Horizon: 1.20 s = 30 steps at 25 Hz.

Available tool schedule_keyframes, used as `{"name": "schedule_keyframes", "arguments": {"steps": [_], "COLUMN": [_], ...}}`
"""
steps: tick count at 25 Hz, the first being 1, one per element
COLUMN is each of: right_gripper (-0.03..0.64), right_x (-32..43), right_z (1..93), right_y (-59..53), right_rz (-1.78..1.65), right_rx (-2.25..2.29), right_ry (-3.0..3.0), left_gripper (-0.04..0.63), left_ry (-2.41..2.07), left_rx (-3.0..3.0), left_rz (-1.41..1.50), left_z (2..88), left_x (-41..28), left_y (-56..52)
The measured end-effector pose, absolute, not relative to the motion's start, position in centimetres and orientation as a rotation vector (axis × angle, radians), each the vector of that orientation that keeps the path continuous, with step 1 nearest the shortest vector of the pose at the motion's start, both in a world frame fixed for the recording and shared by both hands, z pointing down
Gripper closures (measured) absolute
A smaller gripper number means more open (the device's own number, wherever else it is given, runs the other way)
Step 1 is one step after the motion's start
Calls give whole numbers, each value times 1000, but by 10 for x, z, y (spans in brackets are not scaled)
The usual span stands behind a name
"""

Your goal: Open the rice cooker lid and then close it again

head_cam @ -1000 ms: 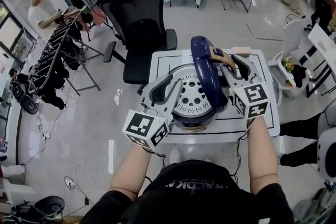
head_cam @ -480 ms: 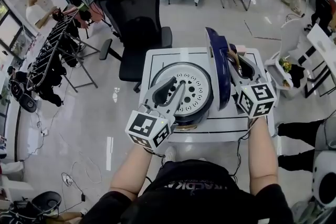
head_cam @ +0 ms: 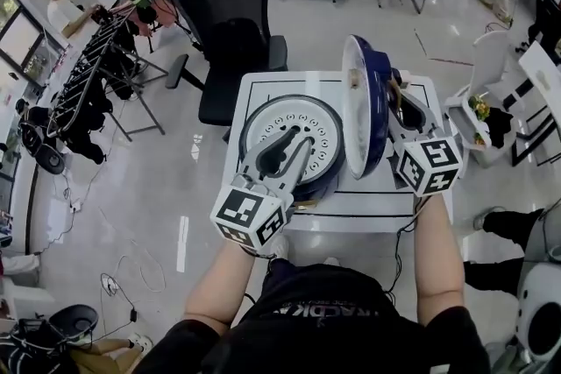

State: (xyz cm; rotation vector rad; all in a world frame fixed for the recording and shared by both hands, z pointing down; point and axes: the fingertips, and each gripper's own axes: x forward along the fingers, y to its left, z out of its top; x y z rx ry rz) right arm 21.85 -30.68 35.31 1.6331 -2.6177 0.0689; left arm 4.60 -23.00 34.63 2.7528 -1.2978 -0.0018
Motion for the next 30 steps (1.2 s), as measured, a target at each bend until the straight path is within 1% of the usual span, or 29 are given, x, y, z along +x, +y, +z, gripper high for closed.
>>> {"name": "schedule_keyframes", "arguments": {"steps": [8,12,16,22,25,30], "right_gripper": [483,462,437,420,420,420], "right_x": [226,232,232,226,224,224], "right_z": [356,355,351,344,340,337], "right_y": [-281,-263,-245,-217,-206,-196], "right_rz": [82,94,93,75,70,86], "right_rx": [1583,1585,1581,1581,1594,1656], "right_ry": [-2678,-2704,-2728,-2751,-2751,-2737], "left_gripper": [477,472,441,349,330,328], "left_ry": [-1317,-1327,-1340,-1338,-1316,-1261], "left_rx": [2730,2731,2730,2751,2760,2798], "left_rz": [18,17,21,13,16,24], "left_z": [355,354,354,351,353,349], "left_x": [62,65,65,64,63,60], "left_y": [-208,-195,-183,-161,-155,-149]}}
